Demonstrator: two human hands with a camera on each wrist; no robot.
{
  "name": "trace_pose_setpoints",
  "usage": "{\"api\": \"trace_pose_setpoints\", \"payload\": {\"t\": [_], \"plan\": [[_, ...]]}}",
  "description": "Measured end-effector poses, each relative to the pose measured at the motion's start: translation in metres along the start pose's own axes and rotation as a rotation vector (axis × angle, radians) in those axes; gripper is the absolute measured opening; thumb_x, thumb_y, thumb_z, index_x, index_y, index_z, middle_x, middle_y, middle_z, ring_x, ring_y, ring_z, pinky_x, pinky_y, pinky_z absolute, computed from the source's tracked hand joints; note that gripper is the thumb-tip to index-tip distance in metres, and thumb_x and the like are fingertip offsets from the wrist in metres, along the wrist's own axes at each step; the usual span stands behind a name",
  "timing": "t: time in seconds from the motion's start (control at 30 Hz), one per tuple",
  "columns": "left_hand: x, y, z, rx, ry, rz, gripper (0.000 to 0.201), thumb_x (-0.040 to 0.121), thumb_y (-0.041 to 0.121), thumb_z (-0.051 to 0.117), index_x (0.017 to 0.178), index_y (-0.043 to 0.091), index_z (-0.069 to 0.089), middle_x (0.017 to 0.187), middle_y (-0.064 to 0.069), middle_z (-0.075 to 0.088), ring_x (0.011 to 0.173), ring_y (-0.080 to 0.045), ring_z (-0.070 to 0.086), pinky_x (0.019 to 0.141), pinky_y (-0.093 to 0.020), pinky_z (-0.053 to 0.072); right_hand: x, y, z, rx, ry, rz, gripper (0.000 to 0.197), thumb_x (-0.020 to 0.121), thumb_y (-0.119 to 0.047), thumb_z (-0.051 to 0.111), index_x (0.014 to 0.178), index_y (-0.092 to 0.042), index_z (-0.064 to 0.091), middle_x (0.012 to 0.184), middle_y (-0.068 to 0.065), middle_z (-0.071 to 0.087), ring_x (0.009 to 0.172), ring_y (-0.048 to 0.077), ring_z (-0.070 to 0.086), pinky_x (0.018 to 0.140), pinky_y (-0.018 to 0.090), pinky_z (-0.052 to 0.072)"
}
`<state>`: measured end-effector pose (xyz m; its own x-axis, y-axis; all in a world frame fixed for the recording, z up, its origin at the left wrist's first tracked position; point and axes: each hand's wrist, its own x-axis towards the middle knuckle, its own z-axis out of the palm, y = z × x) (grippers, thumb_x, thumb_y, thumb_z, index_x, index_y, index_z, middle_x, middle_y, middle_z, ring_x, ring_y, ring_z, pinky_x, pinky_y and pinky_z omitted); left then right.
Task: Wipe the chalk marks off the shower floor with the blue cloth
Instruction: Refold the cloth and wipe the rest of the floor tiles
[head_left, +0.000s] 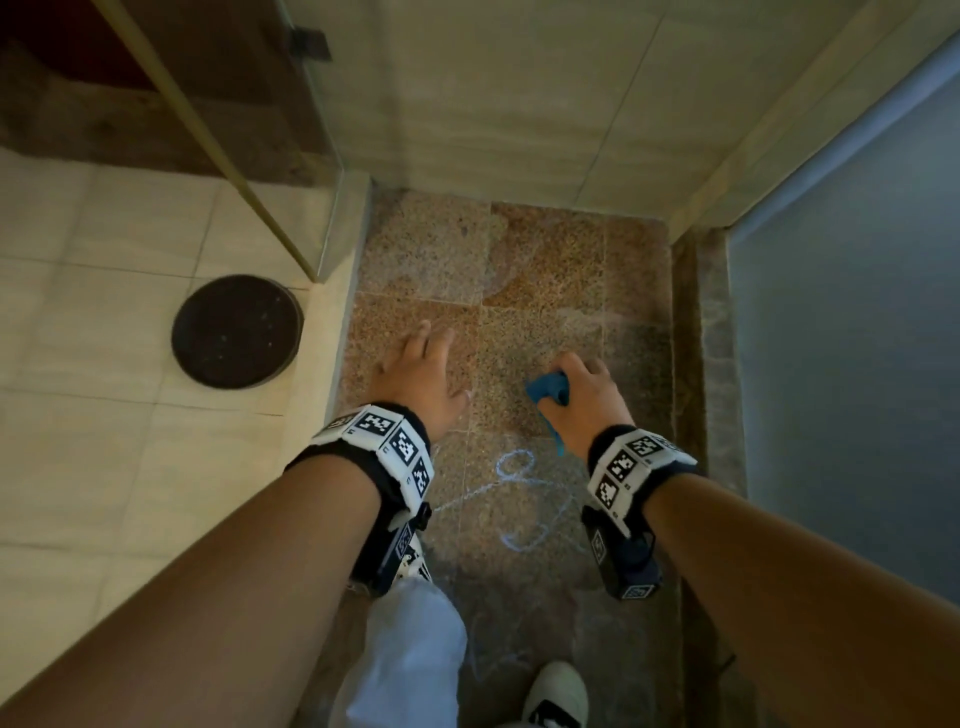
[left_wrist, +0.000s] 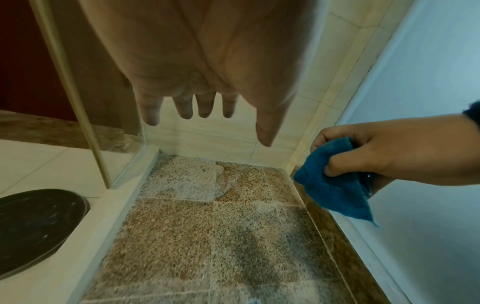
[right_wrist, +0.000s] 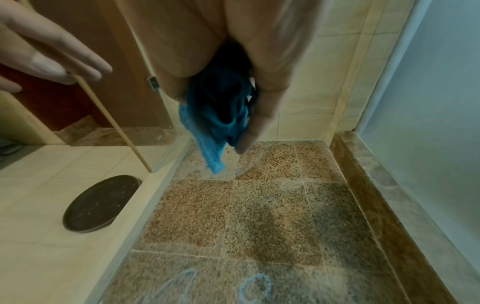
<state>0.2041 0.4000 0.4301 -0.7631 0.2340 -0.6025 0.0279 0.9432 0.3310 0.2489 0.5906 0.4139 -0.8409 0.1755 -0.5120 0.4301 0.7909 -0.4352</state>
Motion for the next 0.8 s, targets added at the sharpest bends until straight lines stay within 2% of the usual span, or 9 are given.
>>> {"api": "trace_pose_setpoints", "payload": {"t": [0.13,0.27,0.37,0.43,0.53,0.67,0.8], "plan": [[-0.038,0.002,0.029,-0.036,0.013,-0.059,0.077,0.096,0.042,0.052,0.154,0.026,0.005,0.162,0.000,-0.005,0.149,-0.023,0.000,0.118,-0.049,0.015,-0.040,0.025,0.000,0.031,-0.030,-0.031,0.032,0.087,-0.017,0.062,0.116,-0.019,0.052,0.127,0.009,0.034,0.094,0.025,0.050,0.081,0.026,0.043],[-0.076,-0.006,0.050,-0.066,-0.012,-0.138,0.077,0.096,0.039,0.053,0.155,0.024,0.005,0.162,-0.002,-0.005,0.149,-0.024,0.001,0.118,-0.049,0.016,-0.074,0.044,0.004,0.008,-0.062,0.024,0.029,0.090,-0.024,0.057,0.117,-0.017,0.049,0.126,0.010,0.034,0.084,0.022,0.045,0.073,0.027,0.038],[-0.100,-0.020,0.062,-0.044,0.005,-0.160,0.078,0.096,0.040,0.053,0.155,0.022,0.005,0.162,-0.003,-0.004,0.149,-0.024,0.003,0.118,-0.048,0.016,-0.090,0.048,0.019,-0.015,-0.081,0.055,0.036,0.093,-0.033,0.053,0.124,-0.015,0.045,0.135,0.014,0.033,0.089,0.024,0.046,0.074,0.028,0.037],[-0.111,-0.033,0.073,-0.025,0.000,-0.177,0.078,0.096,0.041,0.052,0.155,0.022,0.004,0.162,-0.002,-0.004,0.149,-0.024,0.003,0.118,-0.047,0.016,-0.097,0.048,0.037,-0.024,-0.114,0.068,0.038,0.094,-0.034,0.050,0.127,-0.014,0.044,0.136,0.014,0.033,0.092,0.024,0.046,0.075,0.029,0.038],[-0.120,-0.058,0.094,0.013,-0.019,-0.199,0.077,0.097,0.040,0.051,0.154,0.019,0.006,0.162,-0.003,-0.004,0.149,-0.023,0.002,0.118,-0.047,0.017,-0.107,0.048,0.073,0.002,-0.166,0.060,0.034,0.095,-0.025,0.049,0.126,-0.013,0.046,0.131,0.011,0.036,0.088,0.023,0.043,0.076,0.030,0.038],[-0.125,-0.093,0.126,0.032,-0.068,-0.208,0.076,0.097,0.041,0.051,0.154,0.018,0.005,0.162,-0.004,-0.004,0.149,-0.023,0.002,0.118,-0.047,0.017,-0.114,0.048,0.124,0.004,-0.233,0.076,0.033,0.093,-0.020,0.050,0.125,-0.013,0.046,0.127,0.011,0.037,0.092,0.028,0.049,0.077,0.030,0.039],[-0.125,-0.131,0.153,0.033,-0.084,-0.172,0.077,0.097,0.041,0.051,0.154,0.021,0.004,0.162,-0.003,-0.004,0.149,-0.024,0.002,0.118,-0.048,0.016,-0.111,0.046,0.171,0.024,-0.207,0.104,0.030,0.091,-0.017,0.052,0.121,-0.014,0.048,0.125,0.012,0.039,0.086,0.023,0.045,0.076,0.030,0.039]]}}
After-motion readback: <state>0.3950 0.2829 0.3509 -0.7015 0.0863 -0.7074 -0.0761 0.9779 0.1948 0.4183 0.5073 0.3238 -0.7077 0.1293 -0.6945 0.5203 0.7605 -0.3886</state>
